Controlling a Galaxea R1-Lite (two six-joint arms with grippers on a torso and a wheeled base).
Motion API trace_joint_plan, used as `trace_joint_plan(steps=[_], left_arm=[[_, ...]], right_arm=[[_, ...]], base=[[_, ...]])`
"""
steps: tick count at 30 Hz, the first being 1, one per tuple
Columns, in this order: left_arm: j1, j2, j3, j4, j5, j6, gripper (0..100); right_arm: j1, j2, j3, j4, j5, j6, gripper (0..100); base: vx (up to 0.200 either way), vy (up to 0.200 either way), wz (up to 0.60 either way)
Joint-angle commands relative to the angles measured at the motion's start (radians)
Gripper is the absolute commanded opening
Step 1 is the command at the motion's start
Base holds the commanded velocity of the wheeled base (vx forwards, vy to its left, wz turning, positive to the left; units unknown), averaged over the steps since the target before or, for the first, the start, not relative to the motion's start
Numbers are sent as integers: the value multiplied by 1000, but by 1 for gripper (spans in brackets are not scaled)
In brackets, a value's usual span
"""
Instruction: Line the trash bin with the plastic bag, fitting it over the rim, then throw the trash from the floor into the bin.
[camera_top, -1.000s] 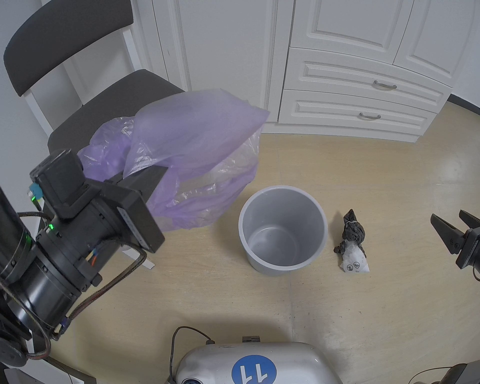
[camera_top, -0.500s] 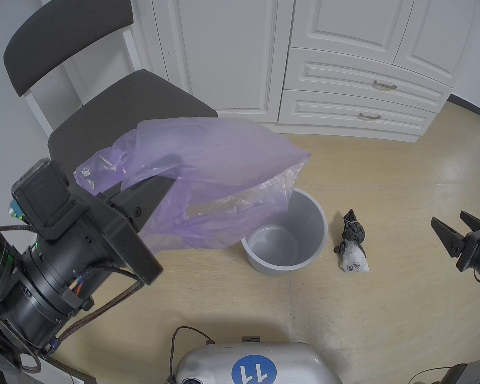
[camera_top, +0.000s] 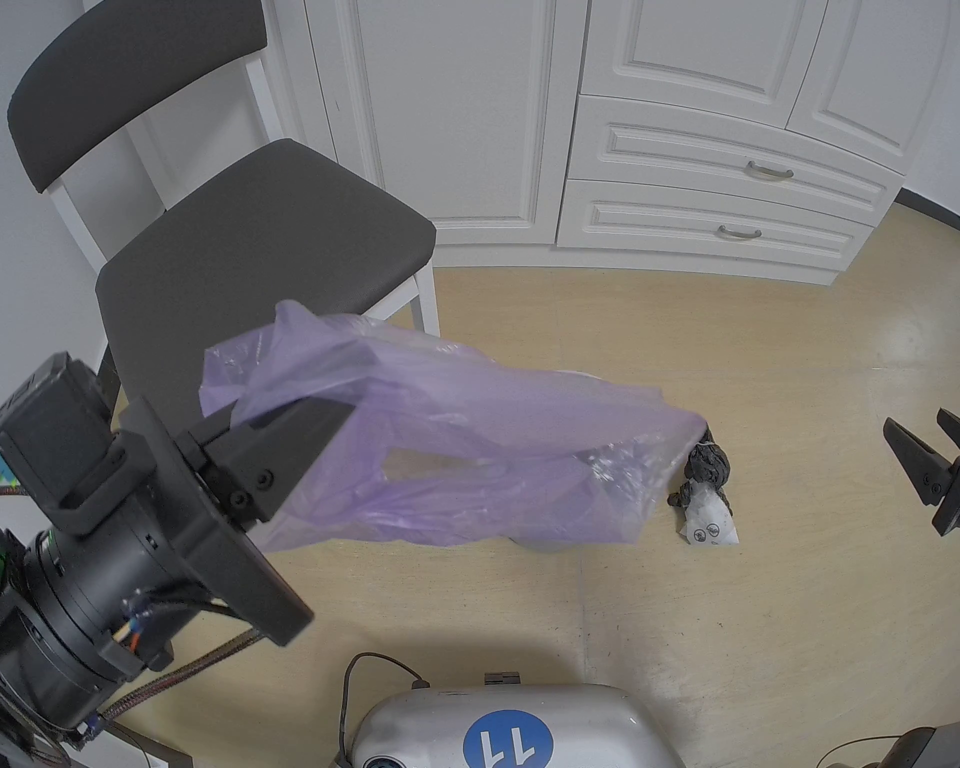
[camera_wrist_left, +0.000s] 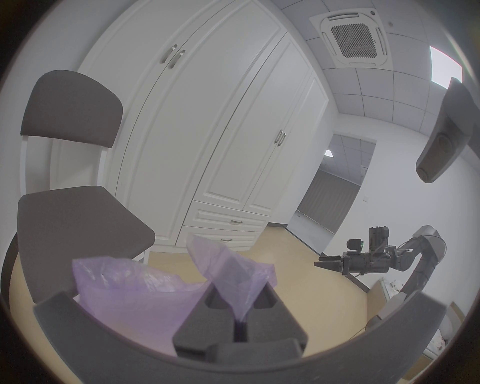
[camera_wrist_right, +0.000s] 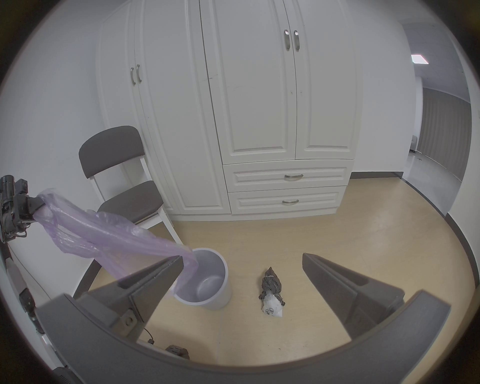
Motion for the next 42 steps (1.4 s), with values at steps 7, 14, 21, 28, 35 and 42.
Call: trace_joint_plan(steps=[7, 14, 21, 28, 35, 42], left_arm=[[-2, 15, 18, 1, -15, 1, 0], [-2, 9, 19, 1, -16, 6, 0], [-2, 4, 18, 0, -16, 7, 0], [-2, 6, 10, 0, -15, 4, 0], [-2, 10, -1, -37, -15, 1, 0], [-16, 15, 2, -118, -18, -3, 0]], right_arm=[[2, -1, 11, 2, 9, -2, 100], [22, 32, 17, 1, 12, 9, 100], [54, 50, 64, 19, 15, 14, 100], [182, 151, 98, 65, 50, 123, 100], [284, 243, 110, 65, 78, 218, 100], [287, 283, 120, 62, 102, 236, 100]], base=[[0, 0, 0], [0, 0, 0], [0, 0, 0], [0, 0, 0], [0, 0, 0], [0, 0, 0]])
